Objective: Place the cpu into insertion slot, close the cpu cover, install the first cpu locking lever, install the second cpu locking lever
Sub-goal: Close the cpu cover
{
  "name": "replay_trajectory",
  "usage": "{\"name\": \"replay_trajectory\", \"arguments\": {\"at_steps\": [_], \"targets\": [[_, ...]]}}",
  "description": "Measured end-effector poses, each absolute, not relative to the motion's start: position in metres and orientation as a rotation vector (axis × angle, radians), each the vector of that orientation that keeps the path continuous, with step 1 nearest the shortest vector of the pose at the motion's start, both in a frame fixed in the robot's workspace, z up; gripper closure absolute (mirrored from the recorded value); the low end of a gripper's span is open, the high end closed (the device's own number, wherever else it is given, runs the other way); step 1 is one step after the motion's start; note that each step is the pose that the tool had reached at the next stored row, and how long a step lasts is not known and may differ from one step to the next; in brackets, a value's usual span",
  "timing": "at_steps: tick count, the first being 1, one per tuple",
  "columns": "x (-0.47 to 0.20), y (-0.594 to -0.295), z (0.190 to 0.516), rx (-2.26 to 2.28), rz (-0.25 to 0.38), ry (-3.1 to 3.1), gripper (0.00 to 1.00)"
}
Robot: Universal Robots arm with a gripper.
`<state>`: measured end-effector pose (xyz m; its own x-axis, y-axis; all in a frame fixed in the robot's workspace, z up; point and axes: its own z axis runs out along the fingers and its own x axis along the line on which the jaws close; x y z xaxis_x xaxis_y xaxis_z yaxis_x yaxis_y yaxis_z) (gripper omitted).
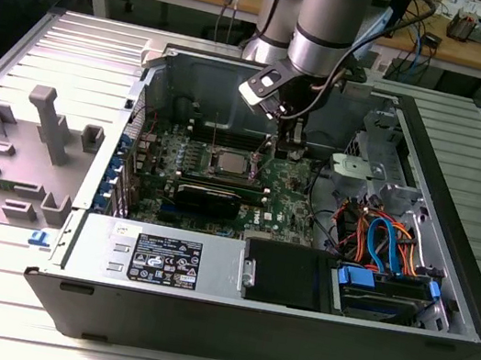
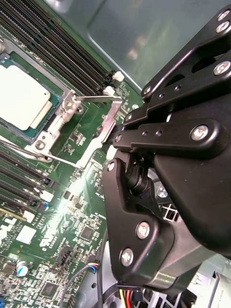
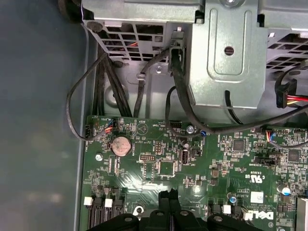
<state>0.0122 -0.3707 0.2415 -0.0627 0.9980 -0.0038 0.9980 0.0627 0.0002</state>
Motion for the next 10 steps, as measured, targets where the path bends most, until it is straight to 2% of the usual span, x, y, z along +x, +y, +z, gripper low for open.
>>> {"name": "replay_trajectory", "arguments": {"at_steps": [10], "targets": [[0.0031,-0.3711,0.2415,2.148,-0.004,2.289,0.89]]}}
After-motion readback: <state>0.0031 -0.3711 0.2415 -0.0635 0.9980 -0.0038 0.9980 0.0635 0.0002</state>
